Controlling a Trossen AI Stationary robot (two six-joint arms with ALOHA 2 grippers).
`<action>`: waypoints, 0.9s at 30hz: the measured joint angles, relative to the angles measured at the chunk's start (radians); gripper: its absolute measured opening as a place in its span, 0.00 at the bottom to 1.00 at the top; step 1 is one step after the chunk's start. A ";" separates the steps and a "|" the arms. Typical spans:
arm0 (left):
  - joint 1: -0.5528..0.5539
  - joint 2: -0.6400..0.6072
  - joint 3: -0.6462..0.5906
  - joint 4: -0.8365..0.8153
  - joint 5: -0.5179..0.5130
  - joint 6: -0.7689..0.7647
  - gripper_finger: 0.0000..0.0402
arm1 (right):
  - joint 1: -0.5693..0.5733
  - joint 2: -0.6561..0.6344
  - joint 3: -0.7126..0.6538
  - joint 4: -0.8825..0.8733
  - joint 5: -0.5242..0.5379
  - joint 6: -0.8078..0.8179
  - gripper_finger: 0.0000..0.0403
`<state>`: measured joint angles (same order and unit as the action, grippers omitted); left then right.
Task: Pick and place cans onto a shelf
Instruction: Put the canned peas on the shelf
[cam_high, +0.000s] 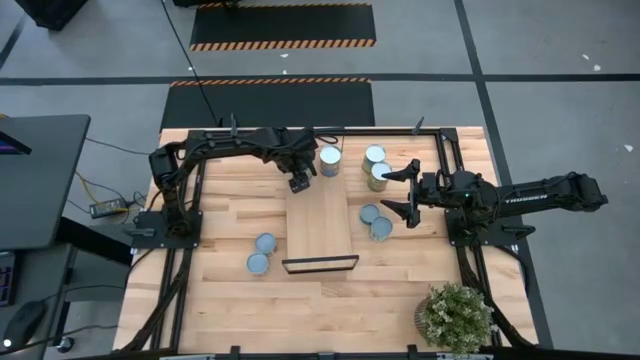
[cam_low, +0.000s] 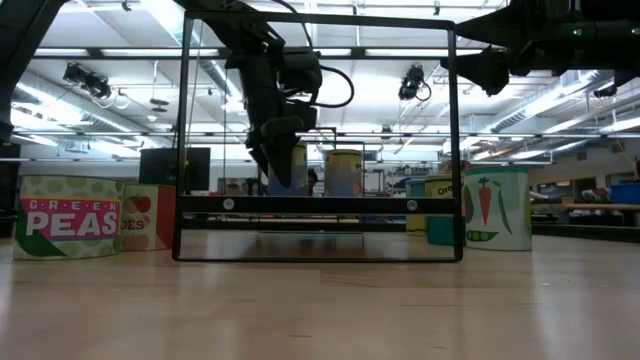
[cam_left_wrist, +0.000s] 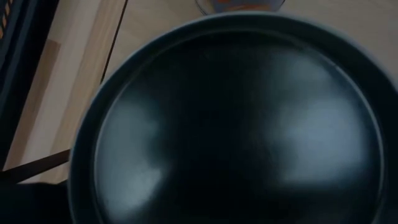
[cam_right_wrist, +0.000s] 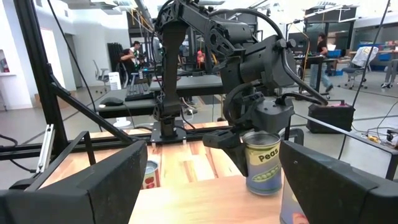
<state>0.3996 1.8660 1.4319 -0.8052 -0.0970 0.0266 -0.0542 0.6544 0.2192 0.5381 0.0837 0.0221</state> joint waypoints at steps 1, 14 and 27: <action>0.000 0.000 0.000 0.000 0.000 -0.007 0.79 | 0.000 0.000 0.000 0.000 0.000 0.000 0.92; 0.000 0.000 0.000 0.009 -0.008 0.047 0.97 | 0.000 0.000 0.000 0.000 0.000 -0.006 0.92; 0.002 0.000 0.000 0.088 -0.135 0.206 0.98 | 0.001 0.000 0.000 0.000 0.000 -0.005 0.92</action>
<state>0.4011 1.8656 1.4315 -0.7177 -0.2322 0.2321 -0.0536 0.6544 0.2192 0.5377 0.0834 0.0170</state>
